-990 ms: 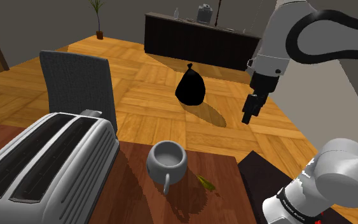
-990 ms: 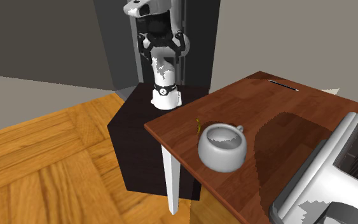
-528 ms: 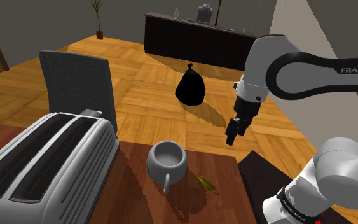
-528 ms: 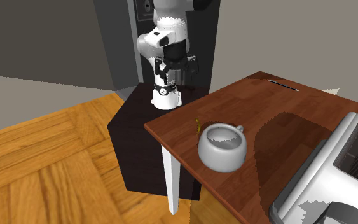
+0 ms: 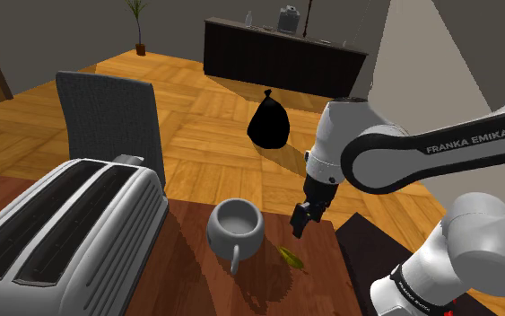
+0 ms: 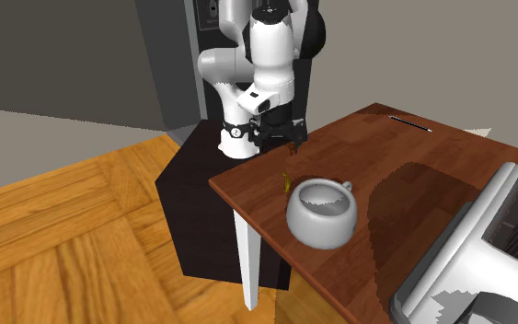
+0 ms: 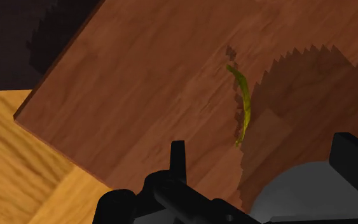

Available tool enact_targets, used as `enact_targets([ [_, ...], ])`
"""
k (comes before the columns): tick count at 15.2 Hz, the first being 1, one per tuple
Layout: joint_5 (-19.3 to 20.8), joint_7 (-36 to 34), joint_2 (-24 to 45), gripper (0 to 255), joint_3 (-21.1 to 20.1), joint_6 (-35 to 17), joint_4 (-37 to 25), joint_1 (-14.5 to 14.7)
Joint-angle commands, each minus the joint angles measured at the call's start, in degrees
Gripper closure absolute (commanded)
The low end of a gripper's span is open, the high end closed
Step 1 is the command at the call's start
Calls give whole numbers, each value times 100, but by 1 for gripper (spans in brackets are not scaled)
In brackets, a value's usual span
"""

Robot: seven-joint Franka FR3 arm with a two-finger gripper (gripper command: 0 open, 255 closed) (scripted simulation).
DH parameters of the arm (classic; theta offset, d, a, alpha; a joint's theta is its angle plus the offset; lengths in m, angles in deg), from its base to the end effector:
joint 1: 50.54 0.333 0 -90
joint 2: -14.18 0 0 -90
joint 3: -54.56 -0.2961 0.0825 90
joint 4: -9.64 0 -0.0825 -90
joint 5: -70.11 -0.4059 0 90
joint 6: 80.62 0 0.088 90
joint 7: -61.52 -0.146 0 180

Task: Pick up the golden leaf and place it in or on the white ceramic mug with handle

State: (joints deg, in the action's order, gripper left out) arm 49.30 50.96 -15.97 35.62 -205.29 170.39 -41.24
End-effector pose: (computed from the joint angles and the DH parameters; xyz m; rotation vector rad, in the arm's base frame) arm 0.3165 0.1690 0.2664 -3.0512 -0.0484 0.2130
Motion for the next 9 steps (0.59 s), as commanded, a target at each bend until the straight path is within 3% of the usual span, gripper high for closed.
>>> enact_targets([
  [1,-145,-121,459,0,-193,-531,14,61],
  [4,-304,-323,1179,0,-482,-1285,-11,141],
  [9,-374,-309,1631,0,-586,-1850,98,167],
])
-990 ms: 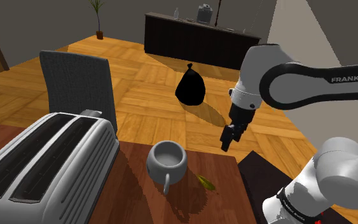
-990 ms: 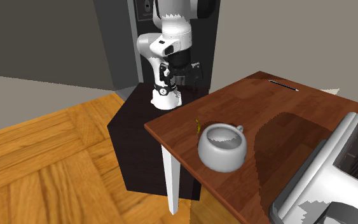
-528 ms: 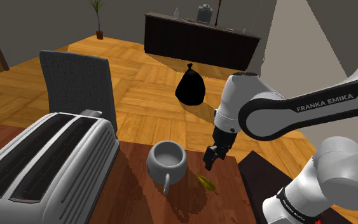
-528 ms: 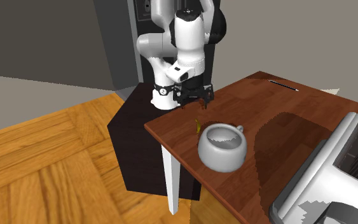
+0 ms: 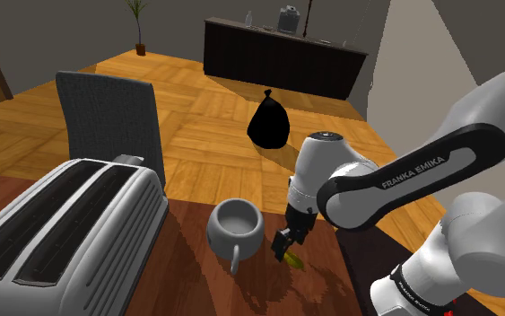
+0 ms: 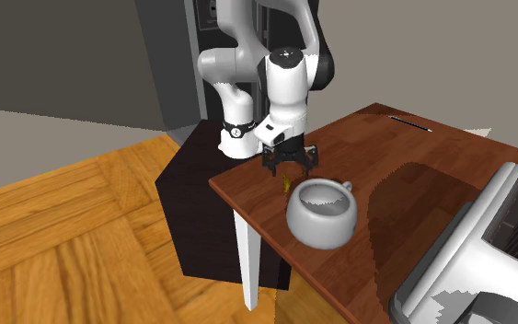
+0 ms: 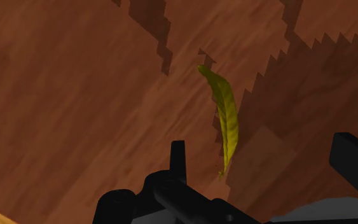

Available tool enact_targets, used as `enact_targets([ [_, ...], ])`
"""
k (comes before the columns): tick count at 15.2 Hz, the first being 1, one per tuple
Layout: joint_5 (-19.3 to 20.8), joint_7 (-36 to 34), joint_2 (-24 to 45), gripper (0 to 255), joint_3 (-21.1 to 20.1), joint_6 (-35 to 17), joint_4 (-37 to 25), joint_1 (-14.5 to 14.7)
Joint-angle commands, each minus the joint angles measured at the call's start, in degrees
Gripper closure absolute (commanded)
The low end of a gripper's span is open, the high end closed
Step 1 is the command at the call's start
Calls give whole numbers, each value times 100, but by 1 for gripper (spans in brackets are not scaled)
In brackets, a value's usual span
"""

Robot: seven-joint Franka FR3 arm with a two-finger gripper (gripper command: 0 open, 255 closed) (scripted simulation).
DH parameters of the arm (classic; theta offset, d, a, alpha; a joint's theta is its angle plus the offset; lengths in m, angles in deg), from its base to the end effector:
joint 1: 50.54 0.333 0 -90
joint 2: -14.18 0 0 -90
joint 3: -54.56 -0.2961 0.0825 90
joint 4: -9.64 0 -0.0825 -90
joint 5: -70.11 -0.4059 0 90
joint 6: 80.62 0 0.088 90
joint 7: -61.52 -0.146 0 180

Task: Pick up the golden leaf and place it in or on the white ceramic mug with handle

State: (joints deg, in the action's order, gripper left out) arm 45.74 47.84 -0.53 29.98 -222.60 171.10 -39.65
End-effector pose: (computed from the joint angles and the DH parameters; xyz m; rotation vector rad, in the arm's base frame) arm 0.3081 0.2051 0.1859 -3.0431 -0.0214 0.2048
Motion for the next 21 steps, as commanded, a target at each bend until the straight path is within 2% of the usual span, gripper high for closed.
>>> enact_targets([
  [1,-28,4,185,0,-41,-235,44,11],
  [3,-41,5,344,0,-72,-418,67,16],
  [11,-41,6,344,0,-71,-417,67,16],
  [12,-41,6,344,255,-71,-417,67,16],
  [21,-41,5,344,255,-71,-418,67,16],
])
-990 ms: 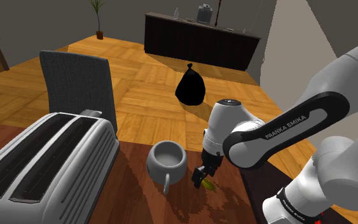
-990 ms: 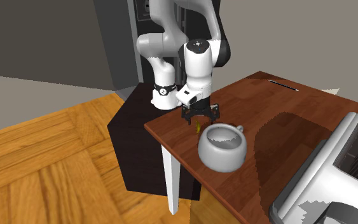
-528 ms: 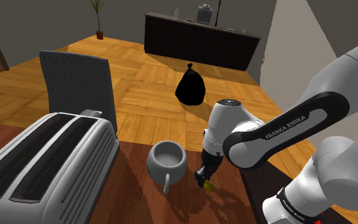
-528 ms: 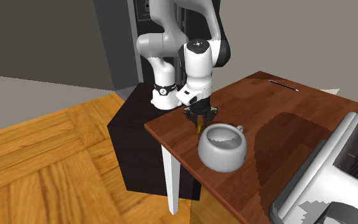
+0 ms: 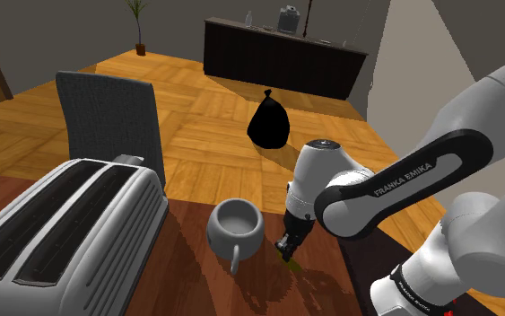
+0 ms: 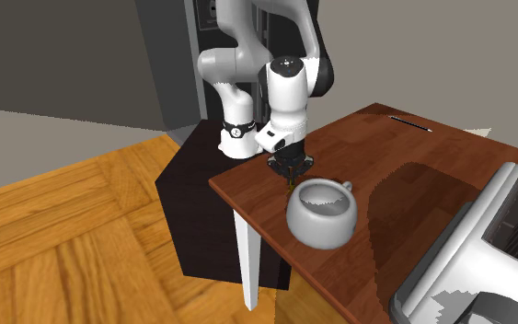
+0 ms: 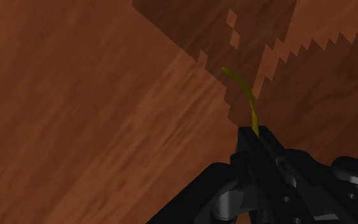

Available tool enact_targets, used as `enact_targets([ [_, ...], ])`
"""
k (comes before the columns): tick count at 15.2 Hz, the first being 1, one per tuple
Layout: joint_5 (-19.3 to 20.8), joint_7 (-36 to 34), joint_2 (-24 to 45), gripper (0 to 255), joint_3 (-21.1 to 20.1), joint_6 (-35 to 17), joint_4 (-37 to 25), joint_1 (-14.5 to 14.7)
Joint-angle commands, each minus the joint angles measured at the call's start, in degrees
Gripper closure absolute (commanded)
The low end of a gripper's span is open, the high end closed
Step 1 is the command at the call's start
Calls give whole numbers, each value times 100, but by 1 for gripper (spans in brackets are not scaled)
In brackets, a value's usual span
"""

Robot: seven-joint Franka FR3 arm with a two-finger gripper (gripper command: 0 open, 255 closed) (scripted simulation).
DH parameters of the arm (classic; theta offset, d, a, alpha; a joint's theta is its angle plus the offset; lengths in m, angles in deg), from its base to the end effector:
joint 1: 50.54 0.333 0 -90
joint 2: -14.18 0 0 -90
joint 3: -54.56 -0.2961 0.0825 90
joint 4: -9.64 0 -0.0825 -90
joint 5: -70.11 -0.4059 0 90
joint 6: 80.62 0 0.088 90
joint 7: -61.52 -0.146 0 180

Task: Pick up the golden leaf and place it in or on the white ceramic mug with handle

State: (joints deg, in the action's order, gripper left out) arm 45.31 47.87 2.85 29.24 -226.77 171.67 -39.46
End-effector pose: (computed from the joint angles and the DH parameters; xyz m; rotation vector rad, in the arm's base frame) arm 0.3033 0.2071 0.1672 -3.0421 -0.0220 0.2001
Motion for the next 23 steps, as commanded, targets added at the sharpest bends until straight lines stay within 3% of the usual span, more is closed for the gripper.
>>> enact_targets([
  [1,0,-4,-104,255,14,116,2,3],
  [2,-1,-1,-51,255,7,54,-1,1],
  [3,-1,-1,-51,0,7,54,-1,1],
  [4,126,-677,-780,0,-496,-648,591,231],
  [5,325,-1563,-1470,0,-1272,-1233,1106,343],
  [10,525,-1717,-889,0,-1668,-1861,1105,-102],
  [12,741,-1853,-579,0,-1906,-2167,1088,-425],
  [13,983,-2008,-339,0,-2166,-2404,1071,-774],
  [21,976,-2004,-340,0,-2169,-2402,1071,-776],
  [22,976,-2004,-340,255,-2169,-2402,1071,-776],
  [23,976,-2004,-340,255,-2169,-2402,1071,-776],
])
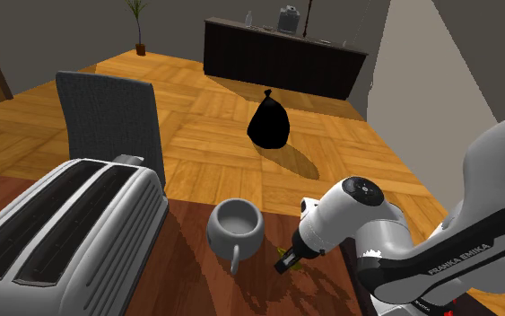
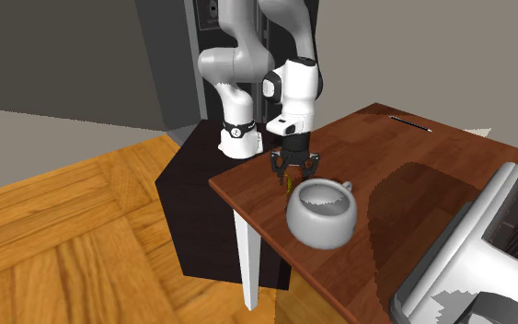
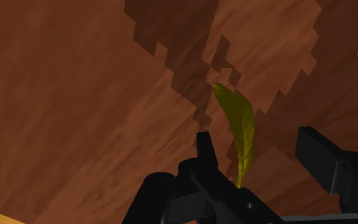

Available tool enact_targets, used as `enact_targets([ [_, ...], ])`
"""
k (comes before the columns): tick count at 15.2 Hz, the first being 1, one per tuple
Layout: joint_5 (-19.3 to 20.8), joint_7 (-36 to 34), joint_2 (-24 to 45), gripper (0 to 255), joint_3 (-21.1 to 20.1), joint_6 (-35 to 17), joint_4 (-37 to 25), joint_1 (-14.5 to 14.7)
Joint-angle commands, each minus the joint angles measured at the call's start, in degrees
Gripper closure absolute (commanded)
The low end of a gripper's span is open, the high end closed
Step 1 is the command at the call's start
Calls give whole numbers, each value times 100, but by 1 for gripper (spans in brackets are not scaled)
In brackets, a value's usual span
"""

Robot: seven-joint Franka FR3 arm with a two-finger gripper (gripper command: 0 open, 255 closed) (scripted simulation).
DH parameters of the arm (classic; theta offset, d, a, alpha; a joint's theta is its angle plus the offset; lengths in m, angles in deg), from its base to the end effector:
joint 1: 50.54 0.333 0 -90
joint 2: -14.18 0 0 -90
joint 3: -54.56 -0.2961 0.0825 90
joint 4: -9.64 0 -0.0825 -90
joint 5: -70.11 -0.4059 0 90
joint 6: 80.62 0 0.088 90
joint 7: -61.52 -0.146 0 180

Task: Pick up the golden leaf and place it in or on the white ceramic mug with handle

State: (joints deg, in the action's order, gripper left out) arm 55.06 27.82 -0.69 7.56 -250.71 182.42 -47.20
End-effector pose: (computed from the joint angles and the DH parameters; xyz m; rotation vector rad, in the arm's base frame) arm 0.2562 0.2196 0.1493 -3.1168 -0.0477 -0.3106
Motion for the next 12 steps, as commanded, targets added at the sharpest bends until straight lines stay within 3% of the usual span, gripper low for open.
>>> enact_targets([
  [1,1,1,14,255,-1,-9,-4,-2],
  [8,2,1,14,255,-2,-11,-3,-3],
  [12,-422,325,-550,255,531,589,-18,633],
])
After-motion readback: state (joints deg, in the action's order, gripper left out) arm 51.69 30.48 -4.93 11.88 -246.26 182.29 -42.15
